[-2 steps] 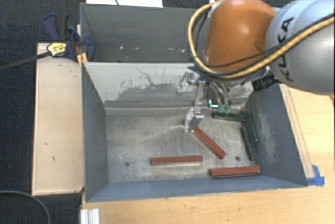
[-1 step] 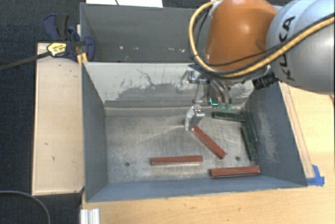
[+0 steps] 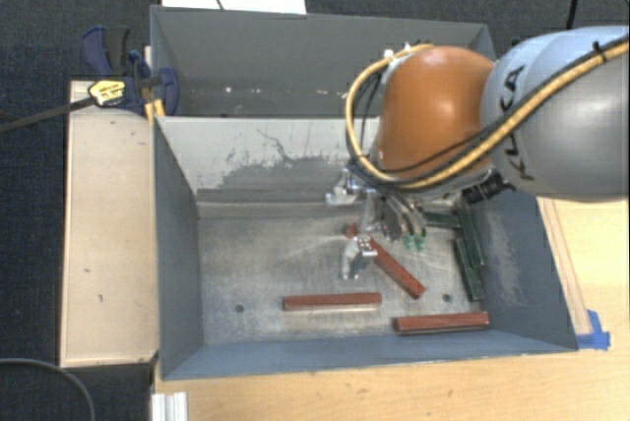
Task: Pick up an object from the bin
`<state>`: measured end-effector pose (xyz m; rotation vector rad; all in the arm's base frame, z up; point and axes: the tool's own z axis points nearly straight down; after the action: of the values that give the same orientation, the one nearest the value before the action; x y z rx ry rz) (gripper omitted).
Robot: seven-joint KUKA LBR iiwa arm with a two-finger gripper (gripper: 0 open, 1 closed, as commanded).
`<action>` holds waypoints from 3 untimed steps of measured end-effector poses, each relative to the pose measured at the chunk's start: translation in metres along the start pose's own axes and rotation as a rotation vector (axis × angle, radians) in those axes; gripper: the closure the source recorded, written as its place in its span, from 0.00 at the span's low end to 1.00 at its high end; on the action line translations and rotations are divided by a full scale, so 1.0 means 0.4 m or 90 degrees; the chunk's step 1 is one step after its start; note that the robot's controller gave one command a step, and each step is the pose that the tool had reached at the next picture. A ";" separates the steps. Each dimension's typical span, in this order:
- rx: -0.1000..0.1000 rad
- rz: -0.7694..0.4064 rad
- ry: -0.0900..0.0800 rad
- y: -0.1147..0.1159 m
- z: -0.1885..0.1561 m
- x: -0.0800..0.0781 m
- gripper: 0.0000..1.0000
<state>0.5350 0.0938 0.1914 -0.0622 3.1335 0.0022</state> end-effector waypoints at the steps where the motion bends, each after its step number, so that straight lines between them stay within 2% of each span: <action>1: 0.000 0.040 0.003 -0.014 0.122 0.023 0.00; 2: 0.000 -0.028 0.004 -0.012 0.251 0.092 1.00; 3: 0.000 -0.026 0.004 -0.012 0.251 0.092 1.00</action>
Offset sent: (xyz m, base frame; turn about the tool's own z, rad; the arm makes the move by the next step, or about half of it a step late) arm -0.0360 -0.0059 -0.1007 -0.0475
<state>0.4993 0.0878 0.0907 -0.1276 3.1381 0.0014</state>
